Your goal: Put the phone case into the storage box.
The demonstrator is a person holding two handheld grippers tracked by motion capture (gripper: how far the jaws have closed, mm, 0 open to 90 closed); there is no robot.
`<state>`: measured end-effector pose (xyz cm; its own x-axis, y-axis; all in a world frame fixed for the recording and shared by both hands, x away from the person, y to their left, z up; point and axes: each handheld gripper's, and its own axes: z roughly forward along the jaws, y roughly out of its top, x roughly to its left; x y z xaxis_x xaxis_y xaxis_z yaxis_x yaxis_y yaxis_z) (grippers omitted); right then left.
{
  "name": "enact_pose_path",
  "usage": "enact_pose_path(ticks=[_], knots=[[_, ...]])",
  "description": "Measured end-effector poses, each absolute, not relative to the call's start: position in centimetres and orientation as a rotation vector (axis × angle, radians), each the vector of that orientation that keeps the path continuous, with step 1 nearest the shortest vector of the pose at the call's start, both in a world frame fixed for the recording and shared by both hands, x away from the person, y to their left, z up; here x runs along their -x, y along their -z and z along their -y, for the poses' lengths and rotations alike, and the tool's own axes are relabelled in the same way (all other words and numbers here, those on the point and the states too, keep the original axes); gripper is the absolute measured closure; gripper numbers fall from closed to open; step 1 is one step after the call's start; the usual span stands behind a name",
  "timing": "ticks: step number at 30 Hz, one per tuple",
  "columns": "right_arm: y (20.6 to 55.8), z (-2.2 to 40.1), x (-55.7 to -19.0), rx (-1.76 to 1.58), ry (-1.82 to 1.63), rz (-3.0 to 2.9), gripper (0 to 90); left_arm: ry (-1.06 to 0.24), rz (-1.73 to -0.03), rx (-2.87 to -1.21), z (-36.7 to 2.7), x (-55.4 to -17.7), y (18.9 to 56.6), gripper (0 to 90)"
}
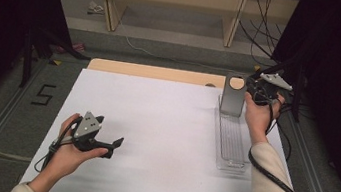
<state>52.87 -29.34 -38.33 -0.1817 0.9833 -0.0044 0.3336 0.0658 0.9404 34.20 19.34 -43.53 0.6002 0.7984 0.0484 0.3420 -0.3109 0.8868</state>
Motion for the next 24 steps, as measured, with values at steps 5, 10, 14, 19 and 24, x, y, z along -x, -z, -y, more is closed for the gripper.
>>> enact_pose_path(ticks=[5, 10, 14, 19, 24], knots=[[38.59, 29.28, -52.97, -1.343, -1.127, -1.626, 83.8, -0.618, -0.912, -1.901, -19.34, -34.21, 43.54, 3.6], [38.81, 29.27, -53.07, -1.342, -1.122, -1.635, 83.8, -0.618, -0.914, -1.899, -19.36, -34.21, 43.55, 3.6], [38.96, 29.29, -53.11, -1.346, -1.120, -1.638, 83.8, -0.619, -0.912, -1.902, -19.35, -34.20, 43.55, 3.6], [39.12, 29.32, -53.16, -1.346, -1.119, -1.644, 83.8, -0.620, -0.912, -1.901, -19.36, -34.20, 43.54, 3.6], [39.23, 29.31, -53.20, -1.353, -1.124, -1.645, 83.8, -0.617, -0.913, -1.901, -19.35, -34.20, 43.55, 3.6]])
